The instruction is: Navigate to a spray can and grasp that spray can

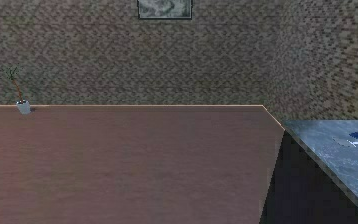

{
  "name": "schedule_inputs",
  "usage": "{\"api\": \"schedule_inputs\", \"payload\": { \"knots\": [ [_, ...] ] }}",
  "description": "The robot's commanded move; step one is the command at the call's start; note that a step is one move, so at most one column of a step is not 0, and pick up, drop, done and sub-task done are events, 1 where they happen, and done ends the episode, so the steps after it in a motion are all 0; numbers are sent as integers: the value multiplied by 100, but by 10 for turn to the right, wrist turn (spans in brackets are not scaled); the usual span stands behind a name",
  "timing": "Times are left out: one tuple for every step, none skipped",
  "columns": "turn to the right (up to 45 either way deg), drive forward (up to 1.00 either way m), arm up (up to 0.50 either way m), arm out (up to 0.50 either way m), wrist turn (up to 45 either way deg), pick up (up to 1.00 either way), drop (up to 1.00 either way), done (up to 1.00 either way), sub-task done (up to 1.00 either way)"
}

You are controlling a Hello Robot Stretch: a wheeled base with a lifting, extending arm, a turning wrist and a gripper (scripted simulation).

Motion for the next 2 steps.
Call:
{"api": "schedule_inputs", "payload": {
  "knots": [
    [0,0,0,0,0,100,0,0,0],
    [0,0,0,0,0,0,0,100,0]
  ]
}}
